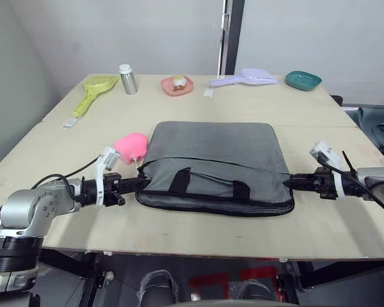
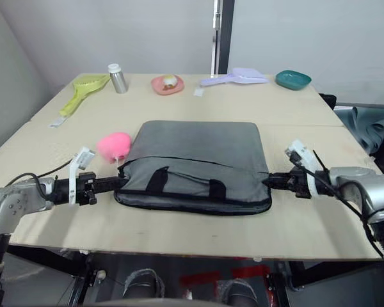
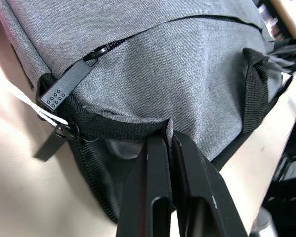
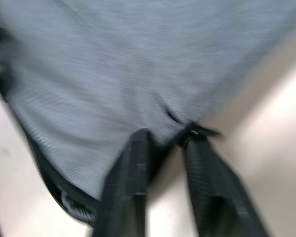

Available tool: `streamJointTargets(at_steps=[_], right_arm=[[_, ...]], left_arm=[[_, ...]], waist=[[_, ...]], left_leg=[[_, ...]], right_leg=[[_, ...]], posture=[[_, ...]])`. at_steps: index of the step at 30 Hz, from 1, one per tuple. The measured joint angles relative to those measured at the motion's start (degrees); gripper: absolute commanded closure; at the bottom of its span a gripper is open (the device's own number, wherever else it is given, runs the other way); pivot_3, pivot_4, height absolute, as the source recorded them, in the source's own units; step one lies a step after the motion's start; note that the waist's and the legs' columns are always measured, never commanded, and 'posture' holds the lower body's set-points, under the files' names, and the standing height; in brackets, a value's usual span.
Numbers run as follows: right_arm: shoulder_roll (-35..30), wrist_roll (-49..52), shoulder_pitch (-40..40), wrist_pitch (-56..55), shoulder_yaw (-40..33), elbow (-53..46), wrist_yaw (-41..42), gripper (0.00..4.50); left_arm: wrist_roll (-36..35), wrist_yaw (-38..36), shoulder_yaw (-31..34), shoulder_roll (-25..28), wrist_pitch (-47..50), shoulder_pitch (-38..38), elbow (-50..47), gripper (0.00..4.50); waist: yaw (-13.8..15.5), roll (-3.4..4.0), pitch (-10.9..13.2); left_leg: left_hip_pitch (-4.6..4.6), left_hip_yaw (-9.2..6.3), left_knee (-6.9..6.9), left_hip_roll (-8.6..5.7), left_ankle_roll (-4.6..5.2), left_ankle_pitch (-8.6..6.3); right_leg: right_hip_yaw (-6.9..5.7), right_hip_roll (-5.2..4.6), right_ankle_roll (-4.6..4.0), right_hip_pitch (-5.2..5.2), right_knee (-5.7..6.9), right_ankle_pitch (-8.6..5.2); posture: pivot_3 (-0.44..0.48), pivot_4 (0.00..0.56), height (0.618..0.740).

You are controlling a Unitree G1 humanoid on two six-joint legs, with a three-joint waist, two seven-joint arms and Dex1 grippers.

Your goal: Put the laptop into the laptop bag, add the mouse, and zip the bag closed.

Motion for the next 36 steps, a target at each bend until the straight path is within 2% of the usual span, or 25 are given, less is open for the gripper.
streamJointTargets(at_steps=[6,9,11,12,13,18,20,22,26,30,34,36], right_arm=[[-2.5,-1.4,0.0,0.4,-2.4,3.4,2.3,0.03],[-4.8,-1.5,-1.1,0.2,-6.5,6.7,3.1,0.01],[-5.9,-1.4,-3.0,0.1,-9.7,6.7,3.2,0.00],[-6.0,-1.3,-3.5,0.1,-10.5,6.6,3.2,0.00],[-6.1,-1.1,-3.9,0.1,-11.6,6.5,3.2,0.00],[-5.1,-0.5,-5.5,0.1,-13.3,3.7,3.1,0.00],[-4.8,-0.2,-5.6,0.1,-13.4,1.6,3.0,0.00],[-4.7,0.0,-5.5,0.1,-13.6,-0.2,3.1,0.00],[-5.0,0.7,-3.6,0.3,-15.0,-4.3,3.5,0.00],[-5.5,1.8,-1.7,0.5,-16.4,-10.5,3.8,0.00],[-5.4,3.7,-0.7,1.2,-17.6,-15.1,3.4,0.00],[-2.8,5.1,-0.8,0.5,-18.5,-18.4,2.9,0.00]], left_arm=[[0.6,-2.5,-1.0,3.0,-3.6,1.9,-0.6,4.50],[-0.6,-4.5,0.6,5.8,-3.4,2.8,-1.4,4.50],[-1.5,-4.7,2.1,7.0,-2.8,2.4,-1.2,3.71],[-1.7,-4.7,2.3,7.2,-2.6,2.1,-1.2,3.60],[-2.3,-5.0,2.6,7.3,-1.9,1.3,-0.9,3.13],[-5.1,-4.7,3.0,7.4,0.8,-2.1,-0.7,1.32],[-6.8,-6.3,3.2,8.1,1.8,-0.7,-2.5,0.63],[-6.3,-9.4,3.2,11.4,0.2,2.9,-4.6,0.02],[-0.1,-18.0,5.4,20.9,-10.4,13.1,-6.1,0.02],[7.4,-24.5,11.7,26.8,-21.3,18.3,0.2,0.02],[11.4,-29.0,15.9,28.0,-30.9,19.0,5.9,0.02],[11.5,-28.8,16.5,27.5,-33.8,15.4,9.4,0.02]], waist=[[0.0,0.00,0.0],[0.0,0.00,0.0],[0.0,0.00,0.0],[0.0,0.00,0.0],[0.1,0.00,0.0],[0.6,0.00,0.0],[0.6,-0.02,0.0],[0.5,-0.06,0.0],[0.3,-0.15,0.1],[0.5,-0.14,0.1],[0.6,-0.14,0.1],[0.6,-0.21,0.0]], left_leg=[[0.08,0.21,0.00,0.01,-0.01,-0.03],[0.06,0.31,-0.04,0.01,0.02,-0.03],[0.09,0.35,-0.03,0.05,0.02,-0.02],[0.09,0.35,-0.01,0.06,0.03,-0.02],[0.08,0.35,0.01,0.06,0.04,-0.01],[0.06,0.41,0.22,0.04,0.07,-0.03],[0.04,0.46,0.23,0.04,0.08,-0.03],[0.00,0.50,0.16,0.05,0.09,-0.04],[-0.04,0.58,-0.05,0.12,0.09,-0.03],[0.02,0.69,-0.07,0.12,-0.03,-0.11],[0.08,0.80,-0.08,0.10,-0.37,-0.34],[0.09,0.79,-0.06,0.14,-0.36,-0.33]], right_leg=[[0.24,0.01,0.00,-0.02,0.00,0.00],[0.32,0.02,-0.01,-0.16,0.02,0.00],[0.41,0.08,-0.01,-0.22,0.11,0.00],[0.41,0.08,-0.01,-0.23,0.14,-0.01],[0.42,0.08,-0.01,-0.22,0.15,0.00],[0.53,0.07,-0.10,-0.24,0.25,0.04],[0.56,0.06,-0.10,-0.27,0.24,0.05],[0.57,0.07,-0.10,-0.37,0.20,0.04],[0.60,0.13,-0.07,-0.53,0.09,0.03],[0.71,0.13,-0.06,-0.56,0.06,0.02],[0.82,0.10,-0.08,-0.54,0.03,0.03],[0.80,0.13,-0.08,-0.63,0.20,0.03]], posture=[[0.000,0.150,0.740],[0.000,0.150,0.740],[0.000,0.150,0.740],[0.000,0.150,0.740],[0.000,0.150,0.740],[0.000,0.150,0.740],[0.000,0.150,0.740],[0.000,0.150,0.740],[0.000,0.150,0.740],[0.000,0.150,0.740],[0.000,0.150,0.740],[0.000,0.150,0.740]])
